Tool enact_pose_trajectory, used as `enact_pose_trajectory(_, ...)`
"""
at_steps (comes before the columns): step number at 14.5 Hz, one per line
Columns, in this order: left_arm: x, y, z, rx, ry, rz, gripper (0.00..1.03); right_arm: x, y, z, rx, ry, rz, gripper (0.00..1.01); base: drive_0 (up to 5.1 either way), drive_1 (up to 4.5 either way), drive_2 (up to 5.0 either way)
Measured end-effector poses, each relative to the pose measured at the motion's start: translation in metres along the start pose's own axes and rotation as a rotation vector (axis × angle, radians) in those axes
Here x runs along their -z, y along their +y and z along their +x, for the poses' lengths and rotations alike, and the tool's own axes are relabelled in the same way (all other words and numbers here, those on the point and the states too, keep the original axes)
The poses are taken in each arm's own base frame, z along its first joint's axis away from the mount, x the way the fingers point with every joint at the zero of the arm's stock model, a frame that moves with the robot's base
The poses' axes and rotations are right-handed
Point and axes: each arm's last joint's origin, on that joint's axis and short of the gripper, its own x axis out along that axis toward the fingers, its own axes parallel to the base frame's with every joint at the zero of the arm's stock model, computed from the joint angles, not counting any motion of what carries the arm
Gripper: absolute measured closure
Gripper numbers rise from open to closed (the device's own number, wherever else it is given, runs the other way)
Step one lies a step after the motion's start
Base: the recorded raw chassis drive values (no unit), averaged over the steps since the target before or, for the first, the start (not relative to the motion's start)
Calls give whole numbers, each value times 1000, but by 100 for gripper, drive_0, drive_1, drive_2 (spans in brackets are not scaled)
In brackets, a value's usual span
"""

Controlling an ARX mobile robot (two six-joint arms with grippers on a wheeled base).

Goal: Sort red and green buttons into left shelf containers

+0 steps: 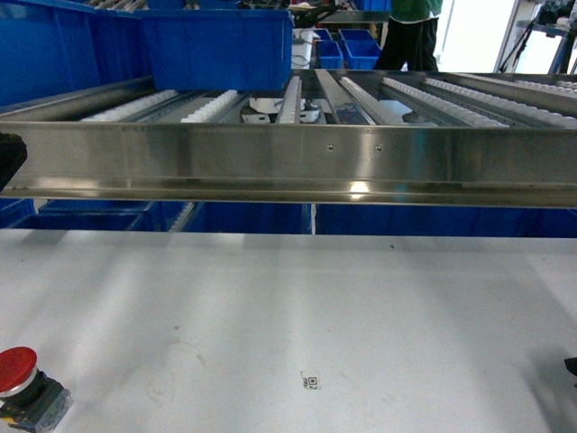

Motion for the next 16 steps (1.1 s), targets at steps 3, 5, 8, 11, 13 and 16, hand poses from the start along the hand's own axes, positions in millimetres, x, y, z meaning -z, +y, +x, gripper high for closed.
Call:
enact_pose_trajectory(3,0,0,0,0,0,0,5,5,-2,-1,1,-8,8,63,0,0,0)
enact_pose_trajectory(5,0,0,0,0,0,0,5,11,-1,-8,10,-21,11,63,0,0,0)
enact_pose_trajectory(8,0,0,0,0,0,0,5,11,3,-40,41,-136,0,64,0,0,0)
enact_pose_trajectory(11,0,0,0,0,0,0,5,13,14,-93,65,-344,2,64,0,0,0)
enact_pose_trajectory(13,0,0,0,0,0,0,5,26,24,-139,65,-476,28,64,0,0,0)
enact_pose_trajectory(16,0,0,0,0,0,0,5,50,40,-173,60,-558,14,64,0,0,0)
